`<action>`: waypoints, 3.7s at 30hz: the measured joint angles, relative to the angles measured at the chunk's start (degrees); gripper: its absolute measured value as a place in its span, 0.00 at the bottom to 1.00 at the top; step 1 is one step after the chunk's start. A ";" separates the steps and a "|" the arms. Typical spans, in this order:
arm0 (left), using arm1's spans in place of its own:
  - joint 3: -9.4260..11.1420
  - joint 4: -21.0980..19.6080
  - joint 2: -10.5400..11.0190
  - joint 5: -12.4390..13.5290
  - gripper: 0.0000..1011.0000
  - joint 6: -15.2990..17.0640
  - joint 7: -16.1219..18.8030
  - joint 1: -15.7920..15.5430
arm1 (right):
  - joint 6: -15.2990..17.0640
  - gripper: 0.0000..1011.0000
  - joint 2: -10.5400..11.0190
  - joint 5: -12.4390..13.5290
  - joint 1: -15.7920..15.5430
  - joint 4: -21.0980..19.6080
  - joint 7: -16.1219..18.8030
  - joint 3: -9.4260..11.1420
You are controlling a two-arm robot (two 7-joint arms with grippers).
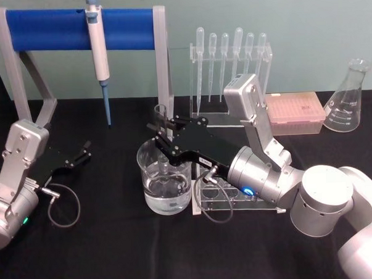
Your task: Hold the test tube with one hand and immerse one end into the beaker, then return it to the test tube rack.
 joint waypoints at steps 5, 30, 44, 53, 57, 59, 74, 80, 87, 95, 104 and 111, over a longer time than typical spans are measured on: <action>0.00 0.00 0.00 0.00 0.99 0.00 0.00 0.00 | 0.00 0.23 0.00 0.00 0.00 0.00 0.00 0.00; 0.00 0.00 0.00 0.00 0.99 0.00 0.00 0.00 | 0.00 0.23 0.00 0.00 0.00 0.00 0.00 0.00; 0.00 0.00 0.00 0.00 0.99 0.00 0.00 0.00 | 0.00 0.23 0.00 -0.01 -0.01 -0.02 0.00 0.01; 0.00 0.00 0.00 0.00 0.99 0.00 0.00 0.00 | 0.94 0.23 2.00 -0.09 -1.27 -7.64 -0.75 1.60; 0.00 0.00 0.00 0.00 0.99 0.00 0.00 0.00 | 2.25 0.23 3.48 0.84 -2.04 -12.50 -1.22 3.16; 0.00 0.00 0.00 0.00 0.99 0.00 0.00 0.00 | 2.71 0.23 4.47 1.90 -2.72 -15.03 -1.33 4.39; 0.00 0.00 0.00 0.00 0.99 0.00 0.00 0.00 | 4.05 0.23 13.94 7.92 -13.06 -25.99 -4.22 14.70; 0.00 0.00 0.00 0.00 0.99 0.00 0.00 0.00 | 2.37 0.23 14.82 6.82 -15.73 -24.05 -4.81 15.10; 0.00 0.00 0.00 0.00 0.99 0.00 0.00 0.00 | 1.83 0.23 13.59 5.89 -15.95 -21.48 -4.75 13.72; 0.00 0.00 0.00 0.00 0.99 0.00 0.00 0.00 | 2.71 0.23 13.39 5.14 -16.93 -21.72 -5.09 13.54; 0.00 0.00 0.00 0.00 0.99 0.00 0.00 0.00 | 2.16 0.23 12.91 4.82 -16.96 -20.48 -4.57 13.28; 0.00 0.00 0.00 0.00 0.99 0.00 0.00 0.00 | 1.22 0.23 11.87 3.80 -15.53 -17.83 -3.79 12.08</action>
